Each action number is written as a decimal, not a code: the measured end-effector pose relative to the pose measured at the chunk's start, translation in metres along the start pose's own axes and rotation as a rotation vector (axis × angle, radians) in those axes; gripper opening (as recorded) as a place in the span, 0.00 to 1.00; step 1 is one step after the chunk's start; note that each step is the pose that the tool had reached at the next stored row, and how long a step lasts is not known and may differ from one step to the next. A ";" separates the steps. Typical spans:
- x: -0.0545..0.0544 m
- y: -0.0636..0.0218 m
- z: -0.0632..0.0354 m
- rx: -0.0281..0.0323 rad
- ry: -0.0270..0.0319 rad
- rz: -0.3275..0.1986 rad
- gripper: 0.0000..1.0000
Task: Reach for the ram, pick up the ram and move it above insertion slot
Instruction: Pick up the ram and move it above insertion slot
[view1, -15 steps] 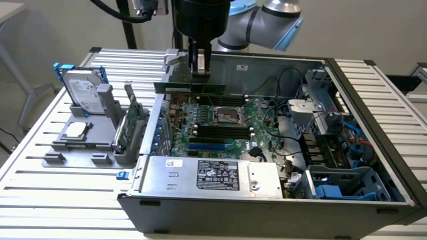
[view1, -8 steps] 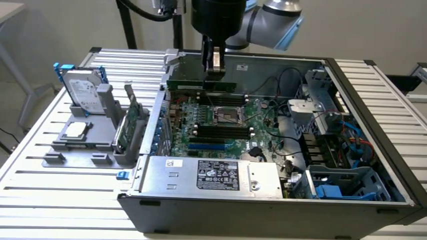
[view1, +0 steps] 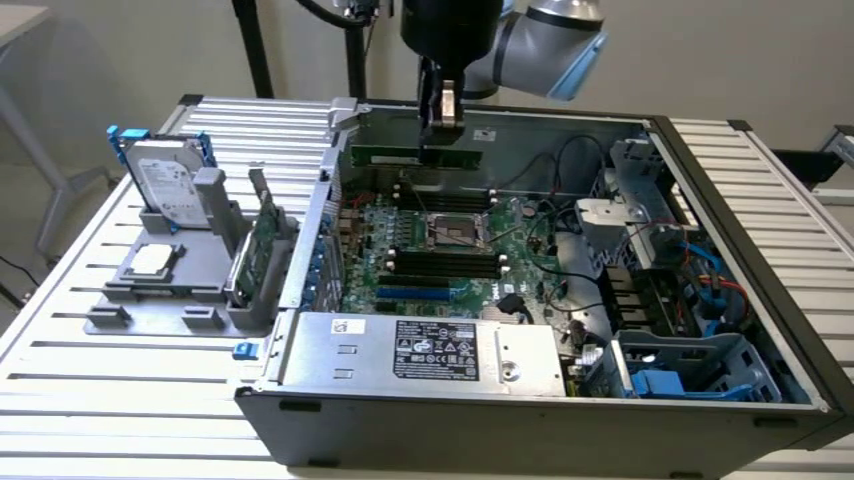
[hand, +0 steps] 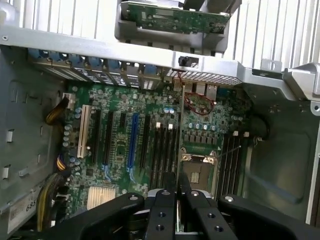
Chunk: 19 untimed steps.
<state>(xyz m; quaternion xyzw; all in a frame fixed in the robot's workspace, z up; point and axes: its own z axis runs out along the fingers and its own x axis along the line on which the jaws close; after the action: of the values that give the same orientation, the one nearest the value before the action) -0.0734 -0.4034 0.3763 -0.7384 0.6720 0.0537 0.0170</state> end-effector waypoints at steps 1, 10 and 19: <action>-0.003 -0.0022 0.0008 0.0001 -0.0001 0.000 0.14; -0.027 -0.0282 0.0079 0.0000 0.0006 0.000 0.14; -0.033 -0.0437 0.0102 0.0055 0.0676 0.013 0.14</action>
<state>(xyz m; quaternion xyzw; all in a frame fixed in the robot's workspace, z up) -0.0336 -0.3651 0.3675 -0.7354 0.6771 0.0269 -0.0040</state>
